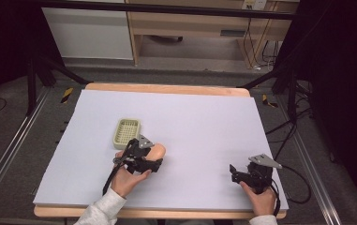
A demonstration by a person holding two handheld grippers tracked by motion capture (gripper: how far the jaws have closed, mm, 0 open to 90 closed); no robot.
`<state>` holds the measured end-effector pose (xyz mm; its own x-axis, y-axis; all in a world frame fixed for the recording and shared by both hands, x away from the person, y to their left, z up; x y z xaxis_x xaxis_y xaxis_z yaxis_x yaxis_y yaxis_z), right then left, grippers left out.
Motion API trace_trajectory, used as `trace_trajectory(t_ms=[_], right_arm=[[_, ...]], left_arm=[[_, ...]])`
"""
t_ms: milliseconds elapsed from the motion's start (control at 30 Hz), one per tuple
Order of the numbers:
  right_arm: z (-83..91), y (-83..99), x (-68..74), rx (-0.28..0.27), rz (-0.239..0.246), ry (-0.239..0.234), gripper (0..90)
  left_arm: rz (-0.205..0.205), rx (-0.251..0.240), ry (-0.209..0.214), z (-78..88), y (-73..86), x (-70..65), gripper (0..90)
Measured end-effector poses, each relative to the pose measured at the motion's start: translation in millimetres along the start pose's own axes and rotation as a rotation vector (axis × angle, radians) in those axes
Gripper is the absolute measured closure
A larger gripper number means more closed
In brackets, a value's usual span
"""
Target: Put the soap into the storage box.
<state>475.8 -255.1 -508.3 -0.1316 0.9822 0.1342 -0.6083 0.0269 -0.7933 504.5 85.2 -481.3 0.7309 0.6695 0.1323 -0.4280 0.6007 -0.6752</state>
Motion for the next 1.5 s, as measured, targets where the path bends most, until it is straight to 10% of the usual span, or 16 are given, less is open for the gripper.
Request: trace_trajectory(t_ms=[1500], right_arm=[[0.1,0.3,0.8,0.003,0.0,-0.005,7.2]], left_arm=[[0.121,-0.069,-0.117,45.7,5.2,62.4,31.7]])
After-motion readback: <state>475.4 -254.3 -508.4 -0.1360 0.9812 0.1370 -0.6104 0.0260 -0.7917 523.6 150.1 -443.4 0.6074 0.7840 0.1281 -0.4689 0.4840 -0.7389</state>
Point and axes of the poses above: each handheld gripper's, and its own axes: z roughly backward along the jaws, y roughly out of its underside, x roughly to its left, the point moved 7 cm from there along -z, roughly forward along the jaws, and after that the axes turned 11 degrees about -z, right-handed, at the moved point
